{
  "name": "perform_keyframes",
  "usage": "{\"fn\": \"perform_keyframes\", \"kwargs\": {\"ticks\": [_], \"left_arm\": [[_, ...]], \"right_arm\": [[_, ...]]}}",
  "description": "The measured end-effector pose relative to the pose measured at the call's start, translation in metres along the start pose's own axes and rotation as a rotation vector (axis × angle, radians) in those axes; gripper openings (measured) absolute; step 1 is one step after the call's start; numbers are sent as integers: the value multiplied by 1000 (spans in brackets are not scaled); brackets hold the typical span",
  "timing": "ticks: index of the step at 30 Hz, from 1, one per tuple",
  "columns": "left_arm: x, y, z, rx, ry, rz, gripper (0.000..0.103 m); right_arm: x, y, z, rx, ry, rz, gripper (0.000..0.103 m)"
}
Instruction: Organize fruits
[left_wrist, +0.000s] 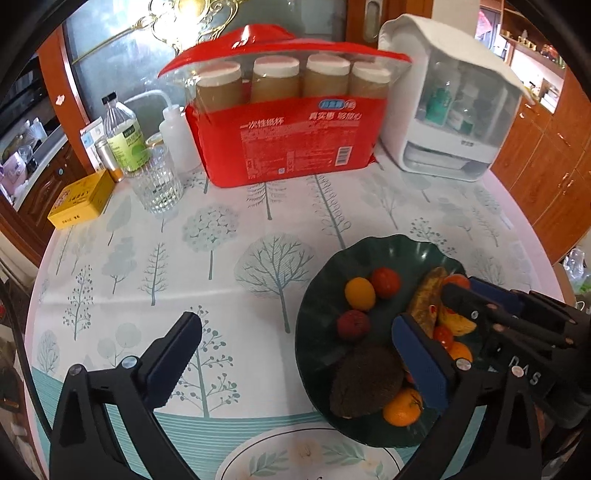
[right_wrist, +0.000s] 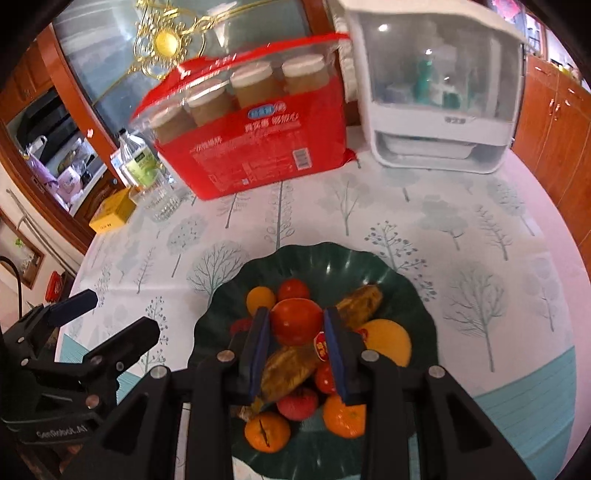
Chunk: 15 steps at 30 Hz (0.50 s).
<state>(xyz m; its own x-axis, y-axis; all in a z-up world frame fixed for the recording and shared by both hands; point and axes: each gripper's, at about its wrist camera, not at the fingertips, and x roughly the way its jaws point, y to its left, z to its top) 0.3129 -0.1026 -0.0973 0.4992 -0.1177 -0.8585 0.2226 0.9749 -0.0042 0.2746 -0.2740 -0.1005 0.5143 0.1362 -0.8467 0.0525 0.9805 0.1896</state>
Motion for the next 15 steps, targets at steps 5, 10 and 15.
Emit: {"fn": "perform_keyframes", "kwargs": {"ticks": [5, 10, 15], "left_arm": [[12, 5, -4, -14, 25, 18, 102], [13, 8, -8, -23, 35, 31, 102], [8, 9, -12, -24, 34, 31, 102]], "right_arm": [[13, 5, 0, -26, 28, 13, 34], [9, 4, -1, -26, 16, 10, 37], [1, 3, -4, -23, 4, -12, 37]]}}
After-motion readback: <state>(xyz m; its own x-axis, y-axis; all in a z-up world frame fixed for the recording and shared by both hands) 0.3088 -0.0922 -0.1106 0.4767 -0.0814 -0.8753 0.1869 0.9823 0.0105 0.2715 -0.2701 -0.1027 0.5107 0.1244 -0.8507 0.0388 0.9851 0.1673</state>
